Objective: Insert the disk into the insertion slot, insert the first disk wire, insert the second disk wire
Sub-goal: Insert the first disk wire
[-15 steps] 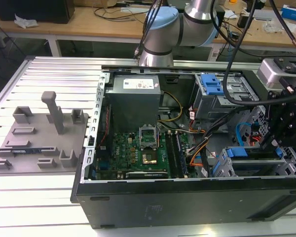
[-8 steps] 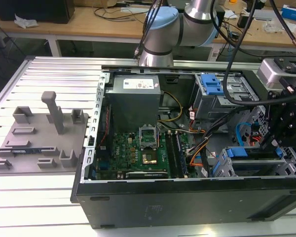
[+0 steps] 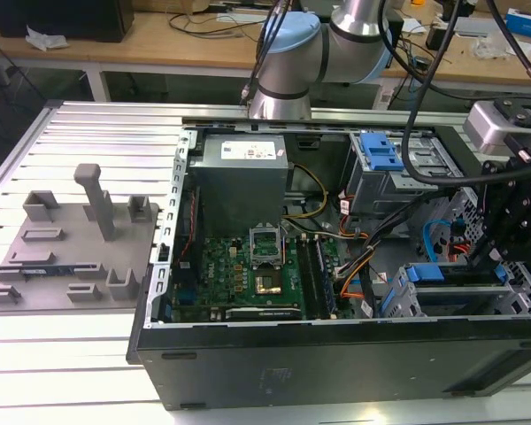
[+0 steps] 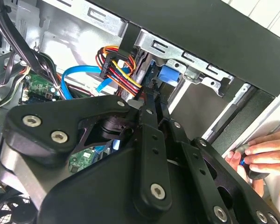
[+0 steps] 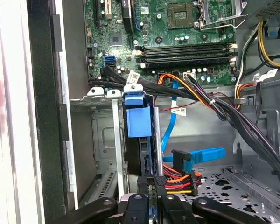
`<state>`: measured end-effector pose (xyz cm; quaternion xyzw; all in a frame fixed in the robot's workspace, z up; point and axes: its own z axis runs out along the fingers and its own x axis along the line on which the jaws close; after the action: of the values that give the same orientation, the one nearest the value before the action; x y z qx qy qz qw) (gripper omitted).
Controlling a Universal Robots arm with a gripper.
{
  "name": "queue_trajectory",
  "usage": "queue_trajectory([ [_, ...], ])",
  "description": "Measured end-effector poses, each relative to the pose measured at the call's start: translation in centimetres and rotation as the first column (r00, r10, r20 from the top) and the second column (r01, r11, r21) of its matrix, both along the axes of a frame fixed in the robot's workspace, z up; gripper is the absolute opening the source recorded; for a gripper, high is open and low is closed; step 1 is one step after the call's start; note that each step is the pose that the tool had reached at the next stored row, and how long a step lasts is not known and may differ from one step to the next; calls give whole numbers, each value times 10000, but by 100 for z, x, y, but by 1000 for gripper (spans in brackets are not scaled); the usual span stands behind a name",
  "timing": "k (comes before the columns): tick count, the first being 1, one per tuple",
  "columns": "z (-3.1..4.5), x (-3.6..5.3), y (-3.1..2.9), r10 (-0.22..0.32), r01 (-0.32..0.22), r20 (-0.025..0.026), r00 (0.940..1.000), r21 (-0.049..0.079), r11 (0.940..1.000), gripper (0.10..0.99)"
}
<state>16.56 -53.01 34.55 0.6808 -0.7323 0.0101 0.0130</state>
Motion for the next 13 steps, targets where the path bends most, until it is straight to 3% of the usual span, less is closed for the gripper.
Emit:
queue_trajectory([
  [13, -15, 0, 12, 0, 0, 0, 10000, -1, 10000, 169],
])
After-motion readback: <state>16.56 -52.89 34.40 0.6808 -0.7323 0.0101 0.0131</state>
